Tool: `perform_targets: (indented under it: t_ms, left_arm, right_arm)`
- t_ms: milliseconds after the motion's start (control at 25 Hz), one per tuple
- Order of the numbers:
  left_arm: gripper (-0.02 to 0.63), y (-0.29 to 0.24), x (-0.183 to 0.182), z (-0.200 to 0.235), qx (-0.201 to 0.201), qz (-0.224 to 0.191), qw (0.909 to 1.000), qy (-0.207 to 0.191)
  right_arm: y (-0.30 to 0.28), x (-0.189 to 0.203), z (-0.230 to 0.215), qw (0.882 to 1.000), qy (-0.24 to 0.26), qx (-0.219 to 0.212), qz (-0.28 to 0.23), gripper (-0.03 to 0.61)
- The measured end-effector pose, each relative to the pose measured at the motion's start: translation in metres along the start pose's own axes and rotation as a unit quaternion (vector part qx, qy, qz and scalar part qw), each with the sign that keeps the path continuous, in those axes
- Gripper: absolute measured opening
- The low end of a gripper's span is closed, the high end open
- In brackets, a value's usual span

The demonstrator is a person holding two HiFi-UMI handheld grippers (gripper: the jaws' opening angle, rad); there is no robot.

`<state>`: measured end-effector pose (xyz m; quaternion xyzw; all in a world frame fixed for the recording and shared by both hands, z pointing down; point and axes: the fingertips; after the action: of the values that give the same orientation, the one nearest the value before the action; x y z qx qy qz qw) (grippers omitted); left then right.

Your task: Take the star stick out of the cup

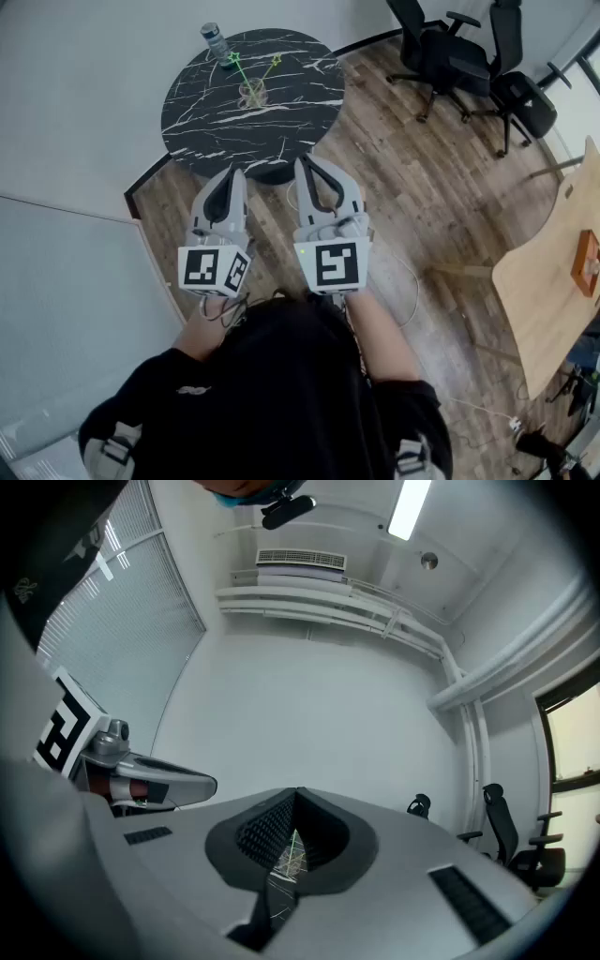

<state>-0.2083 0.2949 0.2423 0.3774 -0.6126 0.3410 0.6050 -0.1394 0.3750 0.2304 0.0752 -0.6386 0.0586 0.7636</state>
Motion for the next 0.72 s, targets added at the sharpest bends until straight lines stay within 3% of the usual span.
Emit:
perform_targets:
  t_ms: [200, 400, 520, 720]
  left_arm:
    - [-0.002, -0.007, 0.003, -0.014, -0.003, 0.0, 1.0, -0.006]
    - [-0.002, -0.014, 0.014, -0.013, -0.013, 0.013, 0.9997, -0.015]
    - [-0.002, -0.018, 0.024, -0.013, -0.014, 0.024, 0.9994, -0.018]
    - [-0.002, -0.028, 0.039, -0.01, -0.012, 0.042, 0.9989, -0.015]
  right_arm:
    - [0.007, 0.011, -0.015, 0.999, -0.028, -0.021, -0.017, -0.005]
    - [0.007, 0.04, -0.022, 0.999, -0.004, -0.041, 0.024, -0.003]
    - [0.011, 0.048, -0.021, 0.998, -0.017, -0.054, 0.019, -0.003]
    - [0.006, 0.074, -0.024, 0.996, -0.023, -0.069, 0.052, -0.003]
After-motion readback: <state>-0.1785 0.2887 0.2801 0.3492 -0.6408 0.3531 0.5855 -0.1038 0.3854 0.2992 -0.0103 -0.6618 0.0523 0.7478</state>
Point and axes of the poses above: the fingertips, and each gripper's own axes: y backward along the fingers, z to its left, x out of its underside, and after that the axes turned 14 degrees about -x, right-handed
